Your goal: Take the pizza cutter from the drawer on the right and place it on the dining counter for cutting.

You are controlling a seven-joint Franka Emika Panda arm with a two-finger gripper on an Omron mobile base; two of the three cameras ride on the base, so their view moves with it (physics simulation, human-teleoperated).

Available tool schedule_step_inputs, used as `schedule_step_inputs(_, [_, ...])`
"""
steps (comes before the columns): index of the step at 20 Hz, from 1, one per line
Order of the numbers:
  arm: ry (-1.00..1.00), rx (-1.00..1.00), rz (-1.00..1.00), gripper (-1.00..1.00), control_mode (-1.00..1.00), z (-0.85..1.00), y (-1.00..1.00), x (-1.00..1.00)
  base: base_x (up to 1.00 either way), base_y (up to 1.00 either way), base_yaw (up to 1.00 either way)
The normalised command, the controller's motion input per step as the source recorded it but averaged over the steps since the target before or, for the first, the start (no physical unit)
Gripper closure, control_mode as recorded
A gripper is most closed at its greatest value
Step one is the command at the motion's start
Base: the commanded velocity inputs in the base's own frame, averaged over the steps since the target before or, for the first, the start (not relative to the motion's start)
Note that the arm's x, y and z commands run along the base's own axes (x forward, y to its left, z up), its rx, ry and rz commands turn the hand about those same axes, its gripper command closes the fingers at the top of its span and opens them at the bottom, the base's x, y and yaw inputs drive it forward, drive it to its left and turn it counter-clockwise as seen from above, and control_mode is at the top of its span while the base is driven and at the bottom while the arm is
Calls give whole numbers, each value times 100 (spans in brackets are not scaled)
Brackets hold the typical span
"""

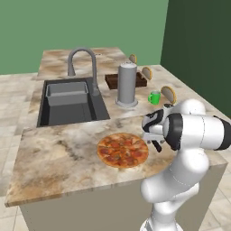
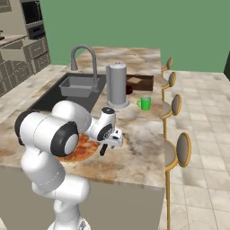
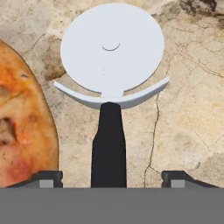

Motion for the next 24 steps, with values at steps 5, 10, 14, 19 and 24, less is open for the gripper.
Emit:
schedule_step_inputs(5, [0,0,0,-100,-100,6,0,0,0,0,0])
schedule_step_inputs(10, [-4,-1,0,-100,-100,59,0,0,0,0,0])
schedule_step_inputs(14, [-2,0,0,-100,-100,88,1,-7,0,0,0])
schedule_step_inputs(19, [-3,-3,0,-100,-100,89,6,-28,0,0,0])
schedule_step_inputs(24, [-4,-5,0,-100,-100,61,28,-83,0,0,0])
